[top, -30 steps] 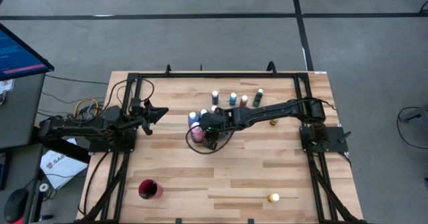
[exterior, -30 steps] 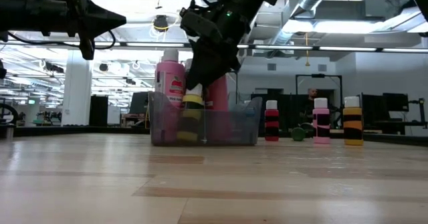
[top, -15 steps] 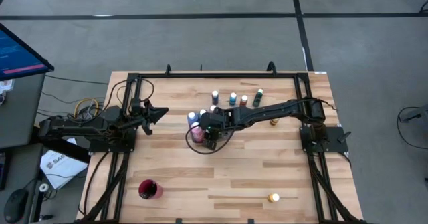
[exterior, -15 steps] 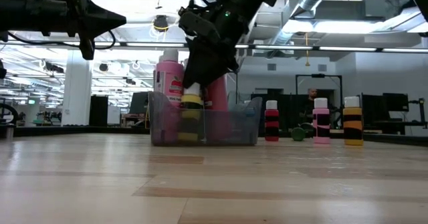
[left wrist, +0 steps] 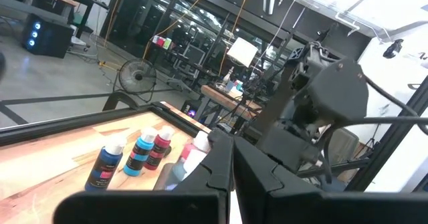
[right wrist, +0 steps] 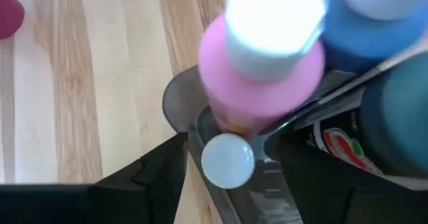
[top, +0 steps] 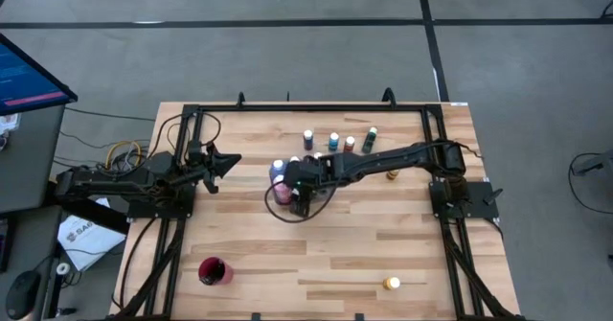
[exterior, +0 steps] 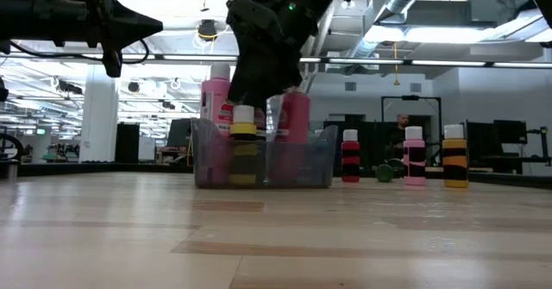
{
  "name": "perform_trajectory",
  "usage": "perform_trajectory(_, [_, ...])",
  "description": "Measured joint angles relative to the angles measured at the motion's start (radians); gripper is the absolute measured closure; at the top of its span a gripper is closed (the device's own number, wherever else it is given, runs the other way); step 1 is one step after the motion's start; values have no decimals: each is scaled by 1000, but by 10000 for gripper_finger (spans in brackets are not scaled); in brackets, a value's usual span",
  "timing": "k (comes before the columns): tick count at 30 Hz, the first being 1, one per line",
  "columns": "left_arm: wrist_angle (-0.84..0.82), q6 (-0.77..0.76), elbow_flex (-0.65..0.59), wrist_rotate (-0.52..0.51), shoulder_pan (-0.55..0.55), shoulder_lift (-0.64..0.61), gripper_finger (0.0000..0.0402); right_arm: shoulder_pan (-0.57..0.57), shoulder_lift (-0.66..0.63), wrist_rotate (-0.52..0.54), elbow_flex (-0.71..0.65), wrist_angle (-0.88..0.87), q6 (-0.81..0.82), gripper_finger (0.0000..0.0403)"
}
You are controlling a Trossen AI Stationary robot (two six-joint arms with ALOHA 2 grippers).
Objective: Pick & Place Paint Supplies
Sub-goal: Adjust the large pink paint bottle in the black bin
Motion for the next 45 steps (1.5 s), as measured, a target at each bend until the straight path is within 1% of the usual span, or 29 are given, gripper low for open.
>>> perform_trajectory(7, [0,0,0,0,0,0,398,-1,-6,1,101,-119,-53,168])
perform_trajectory(13, [0,0,0,0,0,0,398,-12,-9,1,274,-264,-148,168])
perform_trajectory(15, [0,0,0,0,0,0,398,-20,-12,2,319,-283,-173,168])
perform_trajectory(18, [0,0,0,0,0,0,398,-24,-12,5,378,-327,-176,169])
perform_trajectory(22, [0,0,0,0,0,0,398,-17,-74,12,416,-474,-169,182])
perform_trajectory(24, [0,0,0,0,0,1,398,-16,-104,24,395,-605,-141,195])
perform_trajectory(25, [1,0,0,0,0,1,398,-15,-111,38,375,-636,-124,203])
perform_trajectory(28, [6,0,0,0,0,6,398,-9,-168,64,239,-654,-58,235])
perform_trajectory(32, [9,0,1,0,0,15,398,10,-284,57,-4,-483,23,302])
perform_trajectory(36, [8,0,1,0,0,25,398,22,-319,54,-219,-218,92,379])
perform_trajectory(37, [5,0,1,0,0,27,398,21,-321,55,-252,-173,103,390])
perform_trajectory(38, [8,0,1,0,0,30,398,20,-318,55,-281,-135,115,395])
perform_trajectory(41, [8,0,1,0,0,34,398,18,-286,57,-334,-68,137,386])
perform_trajectory(43, [12,0,1,0,0,38,398,16,-251,58,-342,-9,137,387])
perform_trajectory(45, [16,0,1,0,0,42,398,8,-228,59,-343,-3,122,396])
